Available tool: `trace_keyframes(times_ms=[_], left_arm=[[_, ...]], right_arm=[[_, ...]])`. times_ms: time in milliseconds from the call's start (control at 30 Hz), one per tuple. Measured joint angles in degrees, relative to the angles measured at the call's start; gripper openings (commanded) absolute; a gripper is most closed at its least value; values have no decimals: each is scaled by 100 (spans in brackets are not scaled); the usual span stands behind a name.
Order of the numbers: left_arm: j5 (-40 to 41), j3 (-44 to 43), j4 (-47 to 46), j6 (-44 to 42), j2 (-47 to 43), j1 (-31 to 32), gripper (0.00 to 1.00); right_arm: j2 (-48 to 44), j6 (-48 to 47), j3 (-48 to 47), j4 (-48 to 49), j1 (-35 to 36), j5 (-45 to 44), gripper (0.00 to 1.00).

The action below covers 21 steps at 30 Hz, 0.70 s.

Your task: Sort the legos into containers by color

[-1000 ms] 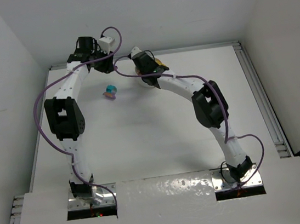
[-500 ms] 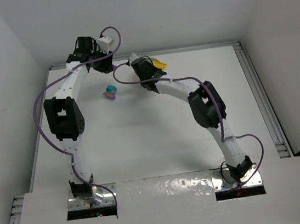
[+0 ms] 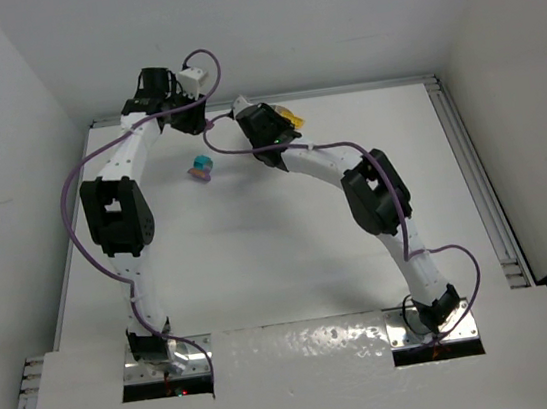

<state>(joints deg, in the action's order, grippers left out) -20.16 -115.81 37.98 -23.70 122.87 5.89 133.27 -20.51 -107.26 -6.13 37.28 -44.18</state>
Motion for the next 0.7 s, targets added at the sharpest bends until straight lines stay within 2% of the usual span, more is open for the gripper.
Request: trace_keyframes(times_ms=[267,500,700], left_arm=[[-269,-15,-2,-2,0,0,0],[-1027,-275,42,-164,2,57,0],[-1443,-398,195,-831,4,481,0]], right_arm=[[-186,472,-149,-264,0,153,44],[-1233,1207,192,-367,-39,577,44],[-2256,2511,866,-481,-520,1285,43]])
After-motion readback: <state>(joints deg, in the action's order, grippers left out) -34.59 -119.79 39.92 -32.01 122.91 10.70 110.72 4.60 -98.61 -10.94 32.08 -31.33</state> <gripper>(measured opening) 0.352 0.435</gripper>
